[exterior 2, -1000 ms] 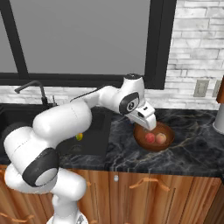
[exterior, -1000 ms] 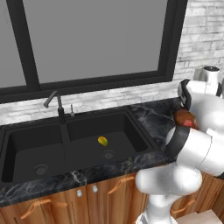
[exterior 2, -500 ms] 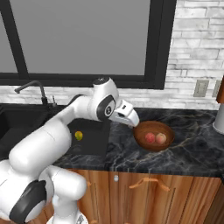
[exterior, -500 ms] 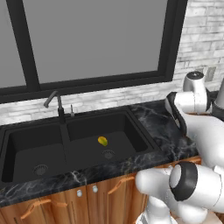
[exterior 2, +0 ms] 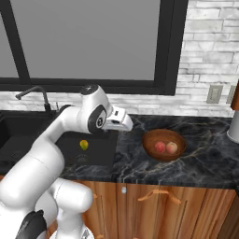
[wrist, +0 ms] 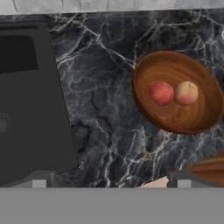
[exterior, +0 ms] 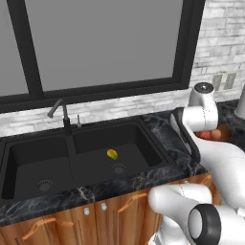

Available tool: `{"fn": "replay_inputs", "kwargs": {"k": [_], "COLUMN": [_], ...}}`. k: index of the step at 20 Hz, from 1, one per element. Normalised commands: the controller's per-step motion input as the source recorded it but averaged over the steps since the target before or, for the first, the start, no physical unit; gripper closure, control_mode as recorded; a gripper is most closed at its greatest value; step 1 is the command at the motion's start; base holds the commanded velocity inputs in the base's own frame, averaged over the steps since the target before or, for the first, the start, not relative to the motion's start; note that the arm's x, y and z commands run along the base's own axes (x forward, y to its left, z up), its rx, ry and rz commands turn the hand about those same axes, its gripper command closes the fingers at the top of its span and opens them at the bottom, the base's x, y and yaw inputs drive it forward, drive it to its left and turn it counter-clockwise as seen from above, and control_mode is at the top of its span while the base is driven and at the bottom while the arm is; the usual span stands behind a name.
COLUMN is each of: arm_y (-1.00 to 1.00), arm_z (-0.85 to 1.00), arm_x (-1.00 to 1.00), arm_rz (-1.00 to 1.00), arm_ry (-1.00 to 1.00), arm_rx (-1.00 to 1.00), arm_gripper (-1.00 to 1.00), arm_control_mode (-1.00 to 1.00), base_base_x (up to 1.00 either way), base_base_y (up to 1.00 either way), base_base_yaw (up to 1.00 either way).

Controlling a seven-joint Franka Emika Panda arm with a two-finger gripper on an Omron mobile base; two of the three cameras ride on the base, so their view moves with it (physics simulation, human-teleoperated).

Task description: Pick the peachs from the cabinet and place them in one bowl. Pick the mango from the sink and place it in the other bowl.

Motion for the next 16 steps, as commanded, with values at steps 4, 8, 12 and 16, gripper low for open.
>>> {"fn": "replay_inputs", "kwargs": {"k": [4, 8, 12, 16], "arm_y": [0.55, 0.52, 0.45, 0.46], "arm_z": [0.14, 0.13, 0.07, 0.01], "arm_x": [0.00, 0.00, 0.00, 0.00], "arm_rz": [0.29, 0.29, 0.24, 0.21], "arm_ry": [0.03, 0.08, 0.10, 0.12], "arm_rx": [0.00, 0.00, 0.03, 0.06], "arm_gripper": [-1.00, -1.00, -1.00, -1.00], "arm_control_mode": [-1.00, -1.00, -1.00, -1.00], "base_base_x": [0.00, 0.00, 0.00, 0.00], "base_base_y": [0.00, 0.00, 0.00, 0.00], "base_base_yaw": [0.00, 0.00, 0.00, 0.00]}}
